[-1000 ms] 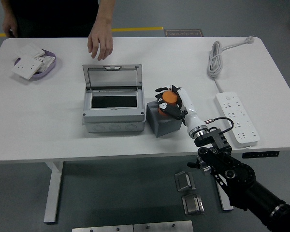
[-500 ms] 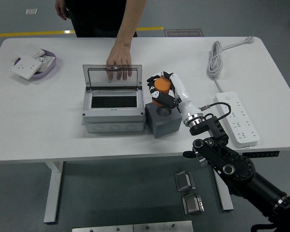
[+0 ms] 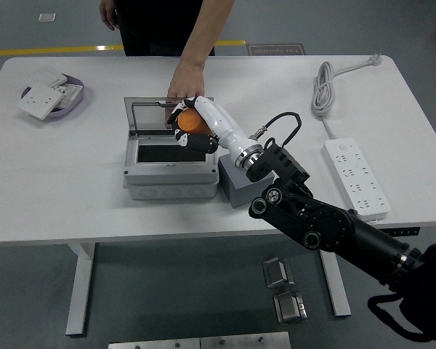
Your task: Pick up the cylinder from the cube,place it in the box,flap close box
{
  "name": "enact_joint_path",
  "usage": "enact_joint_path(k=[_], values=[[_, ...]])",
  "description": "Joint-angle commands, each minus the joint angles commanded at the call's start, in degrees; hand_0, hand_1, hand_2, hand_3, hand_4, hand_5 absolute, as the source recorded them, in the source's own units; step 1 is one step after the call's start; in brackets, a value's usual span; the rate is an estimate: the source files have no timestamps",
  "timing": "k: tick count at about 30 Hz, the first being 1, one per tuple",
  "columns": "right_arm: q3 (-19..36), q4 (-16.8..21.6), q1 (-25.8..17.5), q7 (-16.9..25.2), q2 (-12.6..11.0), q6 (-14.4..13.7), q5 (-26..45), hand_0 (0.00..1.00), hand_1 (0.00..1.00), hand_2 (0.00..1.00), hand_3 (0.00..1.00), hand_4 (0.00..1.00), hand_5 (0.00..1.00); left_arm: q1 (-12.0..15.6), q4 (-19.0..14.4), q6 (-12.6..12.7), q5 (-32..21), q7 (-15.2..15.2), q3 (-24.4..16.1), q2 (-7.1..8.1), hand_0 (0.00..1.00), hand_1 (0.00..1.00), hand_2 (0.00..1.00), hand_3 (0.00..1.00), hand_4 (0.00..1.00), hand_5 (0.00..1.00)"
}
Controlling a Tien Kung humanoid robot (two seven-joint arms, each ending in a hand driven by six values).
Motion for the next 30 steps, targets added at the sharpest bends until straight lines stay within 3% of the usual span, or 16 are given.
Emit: enact_joint_path(k=[5, 19, 20, 30], values=[[-6.04, -3.15, 4.46, -5.06, 0.0, 1.73, -3.17, 0.445, 0.482, 0.445, 0.358, 0.085, 0.002, -0.1, 0.0, -0.11, 0.83, 0.29, -0.61, 0.32, 0.573, 0.62, 0.541, 0.548, 0.625, 0.308], [-14.6, -7.56, 11.05, -9.97, 0.0, 4.87, -1.98, 0.465, 0.497, 0.464, 0.399, 0.112, 0.002, -0.67, 0.0, -0.3, 2.27, 0.53, -1.69, 1.14, 0.572, 0.62, 0.541, 0.547, 0.626, 0.31], [-14.81, -7.76, 11.36, -10.31, 0.0, 5.18, -2.03, 0.502, 0.543, 0.538, 0.542, 0.103, 0.002, -0.68, 0.0, -0.3, 2.3, 0.53, -1.71, 1.19, 0.572, 0.62, 0.54, 0.547, 0.625, 0.312], [-16.98, -8.81, 14.63, -12.64, 0.0, 7.35, -1.93, 0.537, 0.576, 0.571, 0.582, 0.084, 0.002, -0.78, 0.0, -0.38, 3.58, 0.74, -2.69, 1.61, 0.573, 0.62, 0.54, 0.547, 0.626, 0.315]])
